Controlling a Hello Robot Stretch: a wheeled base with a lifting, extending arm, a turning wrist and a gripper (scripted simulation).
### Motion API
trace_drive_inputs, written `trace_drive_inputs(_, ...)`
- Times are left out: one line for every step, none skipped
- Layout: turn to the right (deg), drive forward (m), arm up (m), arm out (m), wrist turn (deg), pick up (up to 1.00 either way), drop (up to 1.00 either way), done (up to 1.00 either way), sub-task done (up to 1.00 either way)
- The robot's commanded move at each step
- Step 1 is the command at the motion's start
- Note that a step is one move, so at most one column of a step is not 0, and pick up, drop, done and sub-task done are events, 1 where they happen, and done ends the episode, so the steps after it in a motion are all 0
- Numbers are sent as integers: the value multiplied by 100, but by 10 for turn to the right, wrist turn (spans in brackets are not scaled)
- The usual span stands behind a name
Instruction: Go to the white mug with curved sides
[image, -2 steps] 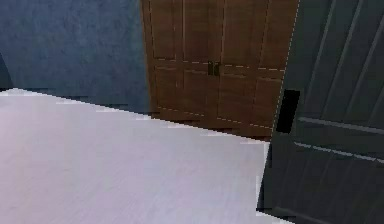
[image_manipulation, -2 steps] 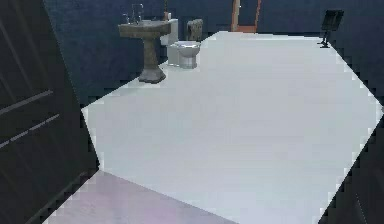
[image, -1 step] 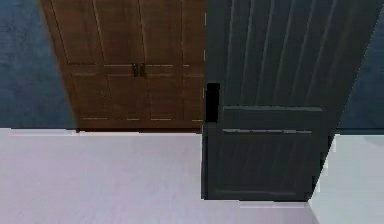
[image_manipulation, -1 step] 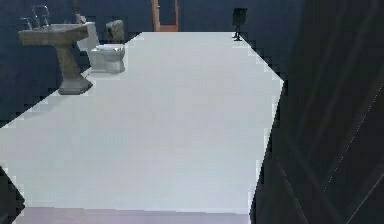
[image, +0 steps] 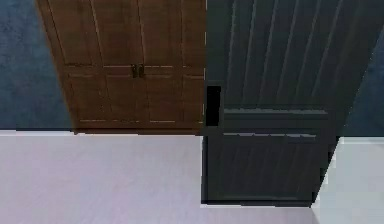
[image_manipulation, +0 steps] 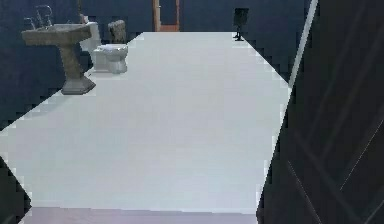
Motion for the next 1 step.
trace_drive_inputs(-450, 0, 0, 0, 0, 0, 0, 0, 0)
